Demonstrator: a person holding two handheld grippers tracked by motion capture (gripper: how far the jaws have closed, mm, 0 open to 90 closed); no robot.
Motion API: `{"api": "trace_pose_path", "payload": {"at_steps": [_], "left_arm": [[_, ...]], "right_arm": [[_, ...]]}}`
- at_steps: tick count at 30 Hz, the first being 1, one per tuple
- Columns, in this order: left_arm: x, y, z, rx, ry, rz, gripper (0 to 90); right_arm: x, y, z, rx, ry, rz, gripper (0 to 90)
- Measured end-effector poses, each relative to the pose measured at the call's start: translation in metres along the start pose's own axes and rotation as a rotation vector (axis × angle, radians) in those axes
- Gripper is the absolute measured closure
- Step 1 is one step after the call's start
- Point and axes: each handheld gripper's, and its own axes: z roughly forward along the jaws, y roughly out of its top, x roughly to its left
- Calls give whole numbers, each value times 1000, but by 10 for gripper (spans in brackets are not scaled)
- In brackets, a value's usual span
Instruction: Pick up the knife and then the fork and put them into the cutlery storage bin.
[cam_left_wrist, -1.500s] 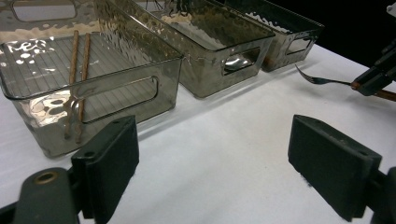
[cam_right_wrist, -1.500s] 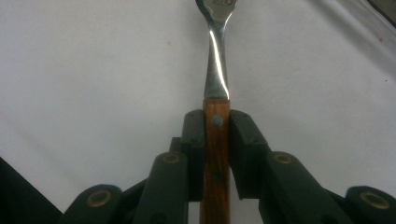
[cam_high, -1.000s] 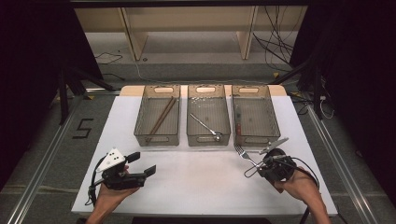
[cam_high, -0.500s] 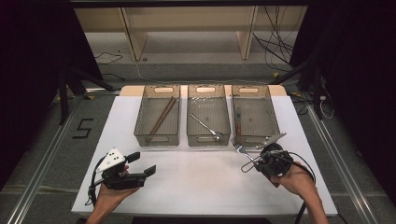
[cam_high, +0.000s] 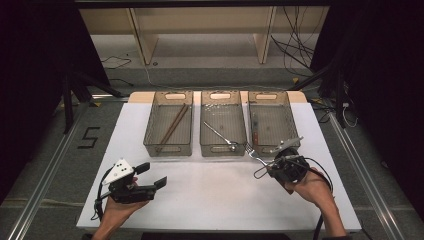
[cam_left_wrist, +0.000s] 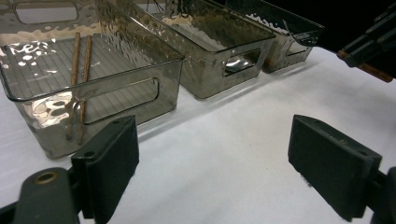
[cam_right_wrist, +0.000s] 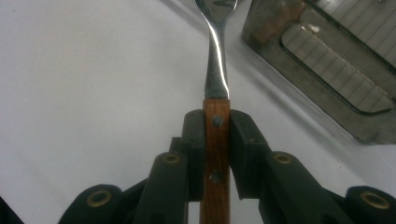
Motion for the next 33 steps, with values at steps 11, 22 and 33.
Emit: {"api": "trace_pose_path", "payload": {"at_steps": [11, 22, 33], "left_arm": [[0, 0, 0, -1, 1, -1, 160], [1, 0, -1, 0, 0, 5, 160], [1, 0, 0, -4, 0, 2, 160]], "right_arm": [[-3, 14, 2, -40, 4, 16, 775], [-5, 37, 2, -69, 0, 9, 776], [-16, 53, 0, -109, -1, 40, 775]]}}
